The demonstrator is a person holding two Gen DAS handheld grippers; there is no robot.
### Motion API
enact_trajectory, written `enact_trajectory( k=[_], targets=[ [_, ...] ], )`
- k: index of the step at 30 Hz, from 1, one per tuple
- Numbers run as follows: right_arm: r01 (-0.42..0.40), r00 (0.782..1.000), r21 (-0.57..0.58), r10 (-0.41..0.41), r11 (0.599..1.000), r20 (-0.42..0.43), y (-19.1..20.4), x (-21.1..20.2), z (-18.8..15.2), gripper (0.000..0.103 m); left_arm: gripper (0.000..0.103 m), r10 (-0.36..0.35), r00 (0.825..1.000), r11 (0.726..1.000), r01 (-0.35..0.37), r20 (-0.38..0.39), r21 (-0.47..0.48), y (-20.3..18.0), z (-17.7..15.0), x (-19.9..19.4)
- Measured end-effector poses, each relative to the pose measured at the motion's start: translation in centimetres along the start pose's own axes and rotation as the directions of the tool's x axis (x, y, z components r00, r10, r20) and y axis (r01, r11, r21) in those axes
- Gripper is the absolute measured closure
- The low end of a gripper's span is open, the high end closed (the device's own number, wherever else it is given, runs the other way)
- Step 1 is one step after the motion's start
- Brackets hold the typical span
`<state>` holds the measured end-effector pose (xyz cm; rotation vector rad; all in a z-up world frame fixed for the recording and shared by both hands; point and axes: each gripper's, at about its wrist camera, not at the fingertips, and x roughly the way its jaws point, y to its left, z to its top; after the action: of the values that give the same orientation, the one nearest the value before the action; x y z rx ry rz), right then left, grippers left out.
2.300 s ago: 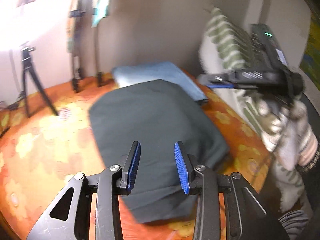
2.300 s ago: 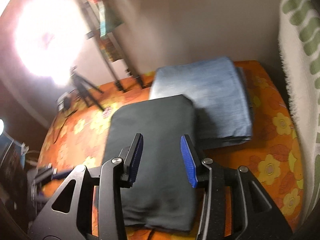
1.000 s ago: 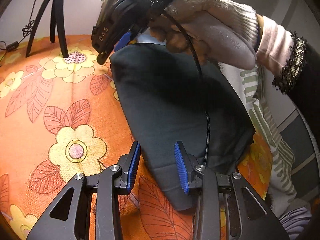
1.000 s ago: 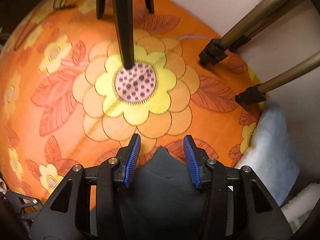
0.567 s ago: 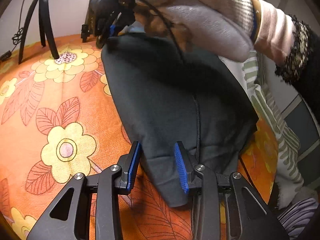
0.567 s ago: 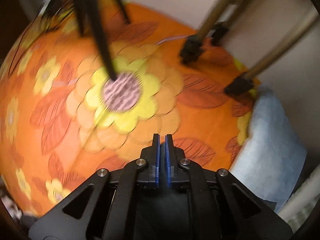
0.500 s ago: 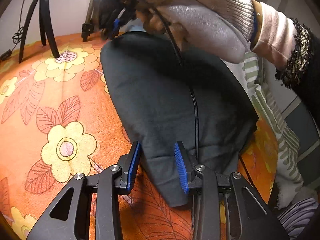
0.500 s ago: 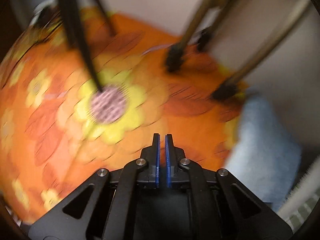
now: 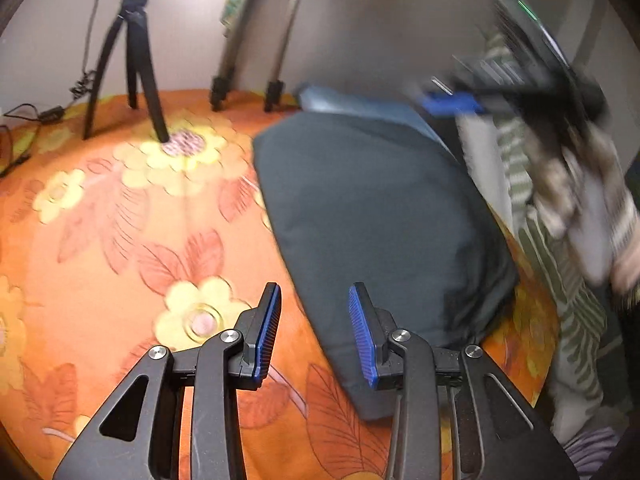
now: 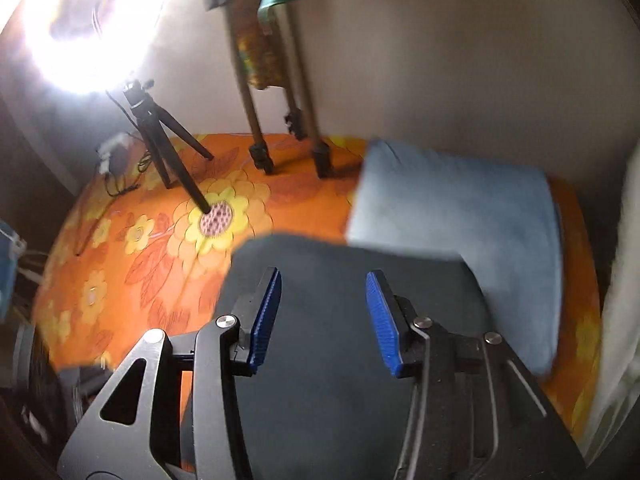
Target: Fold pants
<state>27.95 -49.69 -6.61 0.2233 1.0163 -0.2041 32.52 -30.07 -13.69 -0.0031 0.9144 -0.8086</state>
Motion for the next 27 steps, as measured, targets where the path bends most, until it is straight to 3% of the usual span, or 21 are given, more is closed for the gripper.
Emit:
enact_trajectory(
  k=[2, 3, 4, 5, 8, 12, 18, 23, 27],
  targets=[
    [0.003, 1.0, 0.028, -0.004, 1.0, 0.022, -1.7, -1.8, -1.8, 0.049, 0.066, -0.002, 1.0, 1.0, 0.002, 0.003, -0.028, 0.4, 0.6, -0.1],
    [-0.002, 0.999, 0.047, 0.0, 0.999, 0.041, -2.8, -2.9, -2.8, 0.04, 0.051, -0.003, 1.0, 0.999, 0.003, -0.005, -0.051, 0.8, 1.0, 0.1],
    [-0.007, 0.999, 0.063, 0.003, 0.998, 0.053, -3.6, -3.2, -3.1, 0.031, 0.047, -0.002, 1.0, 0.997, 0.002, -0.005, -0.072, 1.2, 1.3, 0.2],
    [-0.008, 0.998, 0.086, 0.002, 0.996, 0.066, -4.5, -3.7, -3.9, 0.023, 0.046, 0.001, 1.0, 0.996, -0.001, -0.002, -0.087, 1.5, 1.5, 0.3],
    [-0.023, 0.996, 0.16, 0.008, 0.987, 0.093, -6.9, -4.6, -6.0, 0.014, 0.046, 0.019, 1.0, 0.993, -0.02, -0.013, -0.12, 1.8, 2.2, 1.4],
    [-0.053, 0.998, 0.194, 0.045, 0.98, 0.042, -8.5, -3.4, -8.5, 0.01, 0.046, 0.024, 0.999, 0.984, -0.028, -0.023, -0.174, 1.8, 3.1, 2.7],
    [-0.105, 0.993, 0.217, 0.112, 0.971, -0.022, -9.5, 0.2, -10.7, 0.009, 0.046, 0.026, 0.999, 0.989, -0.031, -0.038, -0.145, 0.6, 4.0, 4.5],
    [-0.147, 0.988, 0.253, 0.156, 0.956, -0.017, -10.9, 2.3, -11.3, 0.009, 0.046, 0.04, 0.998, 0.986, -0.048, -0.058, -0.157, 1.2, 4.1, 5.9],
    [-0.225, 0.973, 0.315, 0.232, 0.922, 0.015, -12.6, 3.7, -11.4, 0.009, 0.046, 0.032, 0.997, 0.982, -0.045, -0.071, -0.183, 2.1, 4.1, 6.8]
  ],
)
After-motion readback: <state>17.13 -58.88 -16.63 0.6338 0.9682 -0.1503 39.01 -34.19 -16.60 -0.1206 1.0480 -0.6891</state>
